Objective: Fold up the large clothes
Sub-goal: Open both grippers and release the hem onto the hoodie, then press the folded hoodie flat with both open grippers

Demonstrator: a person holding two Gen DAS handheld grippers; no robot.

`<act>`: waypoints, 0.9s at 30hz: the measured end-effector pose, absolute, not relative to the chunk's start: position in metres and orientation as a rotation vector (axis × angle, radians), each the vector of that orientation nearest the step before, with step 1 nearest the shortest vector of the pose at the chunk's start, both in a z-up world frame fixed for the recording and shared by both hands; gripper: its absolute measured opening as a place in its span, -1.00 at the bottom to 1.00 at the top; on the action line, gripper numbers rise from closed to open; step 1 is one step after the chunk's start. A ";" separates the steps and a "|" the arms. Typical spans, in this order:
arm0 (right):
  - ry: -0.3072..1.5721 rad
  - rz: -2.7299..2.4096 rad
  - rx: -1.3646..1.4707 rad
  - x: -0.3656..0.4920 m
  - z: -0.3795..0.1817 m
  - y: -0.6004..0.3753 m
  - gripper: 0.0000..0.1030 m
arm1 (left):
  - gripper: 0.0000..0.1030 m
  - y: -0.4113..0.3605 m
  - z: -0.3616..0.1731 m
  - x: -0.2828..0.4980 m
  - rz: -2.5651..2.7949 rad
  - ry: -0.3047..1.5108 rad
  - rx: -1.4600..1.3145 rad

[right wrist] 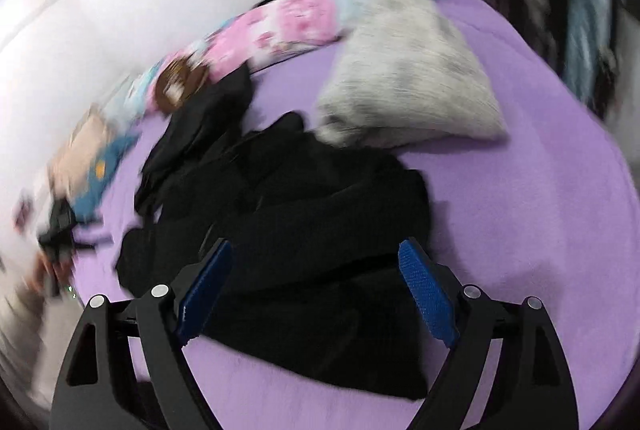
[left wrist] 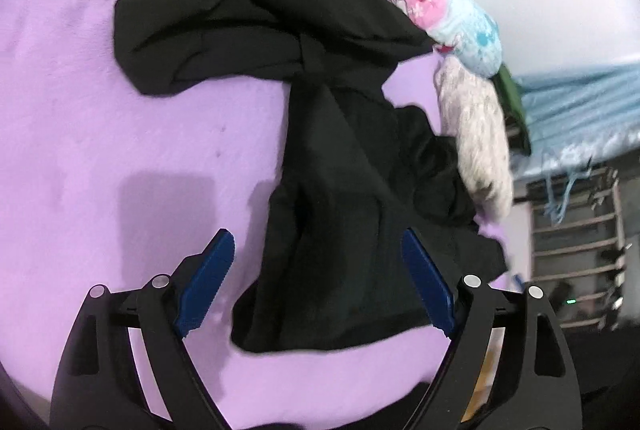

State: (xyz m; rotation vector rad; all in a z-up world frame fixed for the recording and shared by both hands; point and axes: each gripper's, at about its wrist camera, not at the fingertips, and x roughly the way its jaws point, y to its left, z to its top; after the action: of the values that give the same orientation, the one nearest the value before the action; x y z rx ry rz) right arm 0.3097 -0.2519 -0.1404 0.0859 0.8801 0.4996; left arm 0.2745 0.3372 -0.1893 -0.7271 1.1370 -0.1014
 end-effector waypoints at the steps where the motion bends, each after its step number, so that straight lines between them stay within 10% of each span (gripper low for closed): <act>1: 0.851 0.507 -0.037 0.296 -0.138 -0.232 0.63 | 0.58 0.330 -0.188 0.266 -0.088 1.139 -0.692; 10: 0.518 0.578 -0.996 0.212 -0.193 -0.090 0.60 | 0.58 0.211 -0.190 0.189 0.060 0.990 -0.217; 27: 0.407 0.630 -1.304 0.218 -0.248 -0.038 0.47 | 0.72 0.082 -0.234 0.177 0.061 0.683 -0.012</act>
State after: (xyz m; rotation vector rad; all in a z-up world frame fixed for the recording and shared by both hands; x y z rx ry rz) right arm 0.2183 -0.0380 -0.2481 -1.3036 0.4070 0.6298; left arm 0.1769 0.0824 -0.2336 -0.0119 0.6833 0.0610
